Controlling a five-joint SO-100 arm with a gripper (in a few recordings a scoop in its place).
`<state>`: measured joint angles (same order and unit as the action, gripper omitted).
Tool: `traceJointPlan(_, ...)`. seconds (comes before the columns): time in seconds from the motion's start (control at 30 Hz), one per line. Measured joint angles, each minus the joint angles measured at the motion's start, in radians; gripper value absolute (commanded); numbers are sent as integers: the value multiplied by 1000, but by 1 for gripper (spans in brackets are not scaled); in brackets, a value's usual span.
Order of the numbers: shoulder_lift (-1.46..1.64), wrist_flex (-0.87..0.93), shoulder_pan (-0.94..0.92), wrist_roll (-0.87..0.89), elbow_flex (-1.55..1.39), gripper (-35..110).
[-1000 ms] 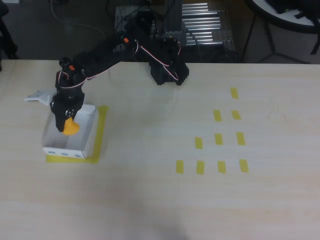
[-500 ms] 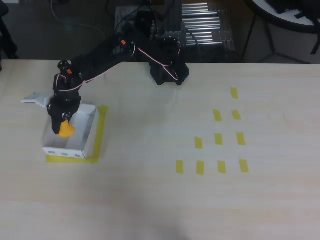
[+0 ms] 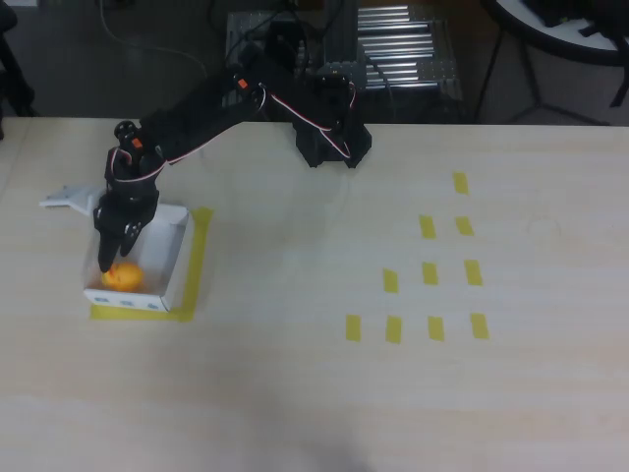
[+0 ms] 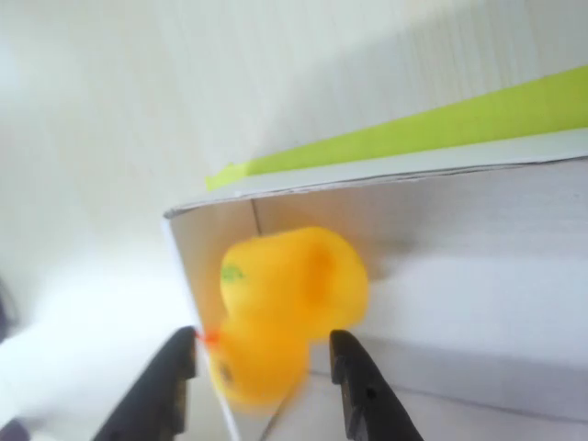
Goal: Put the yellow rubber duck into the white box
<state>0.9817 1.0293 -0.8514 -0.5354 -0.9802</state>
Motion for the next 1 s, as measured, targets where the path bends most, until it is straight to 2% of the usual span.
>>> traceJointPlan(0.2,-2,-8,0,-26,0,23)
traceJointPlan(0.3,-2,-8,0,-28,-8,14)
traceJointPlan(0.4,-2,-8,2,-25,-29,11)
traceJointPlan(0.57,52,5,18,61,-112,4)
traceJointPlan(0.63,130,40,35,106,-143,0)
traceJointPlan(1.0,836,285,278,387,-249,0)
